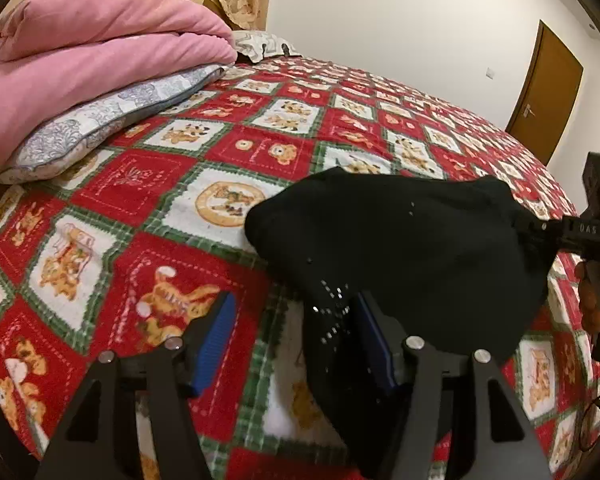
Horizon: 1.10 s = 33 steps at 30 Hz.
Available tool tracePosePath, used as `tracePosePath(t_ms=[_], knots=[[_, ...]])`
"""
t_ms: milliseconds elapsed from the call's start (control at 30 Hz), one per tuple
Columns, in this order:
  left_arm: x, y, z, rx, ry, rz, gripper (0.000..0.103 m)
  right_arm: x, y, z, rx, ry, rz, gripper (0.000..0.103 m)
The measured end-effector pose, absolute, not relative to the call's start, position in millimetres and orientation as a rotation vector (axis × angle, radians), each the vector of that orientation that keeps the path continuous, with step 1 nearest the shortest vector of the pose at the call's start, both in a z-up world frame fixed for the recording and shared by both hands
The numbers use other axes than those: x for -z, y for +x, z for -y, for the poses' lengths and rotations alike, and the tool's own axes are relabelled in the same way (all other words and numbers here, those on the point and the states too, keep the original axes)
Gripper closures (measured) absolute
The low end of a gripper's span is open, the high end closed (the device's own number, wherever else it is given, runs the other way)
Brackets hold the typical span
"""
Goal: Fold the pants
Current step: 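Lay the folded pants down and open the left tool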
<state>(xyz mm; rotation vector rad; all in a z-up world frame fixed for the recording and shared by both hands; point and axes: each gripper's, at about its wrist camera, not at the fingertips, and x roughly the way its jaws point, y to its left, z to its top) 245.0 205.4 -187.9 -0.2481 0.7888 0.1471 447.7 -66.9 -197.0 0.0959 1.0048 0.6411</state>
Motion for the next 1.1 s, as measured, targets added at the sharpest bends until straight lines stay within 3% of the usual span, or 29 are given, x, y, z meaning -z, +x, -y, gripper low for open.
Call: tracePosePath(t_ms=[200,700,1100], knots=[[163,221,-197,-0.142,-0.225,-0.753,0.039,155,411,94,-0.491,-0.001,-0.829,0.043],[93,132,-145,-0.022,-0.196,-0.589,0.024,111,233,106,-0.528,-0.059,-0.731,0.042],[75,115,-122,0.019,-0.167,-0.523,0.024,86,169,130,-0.502,-0.068,-0.629,0.042]])
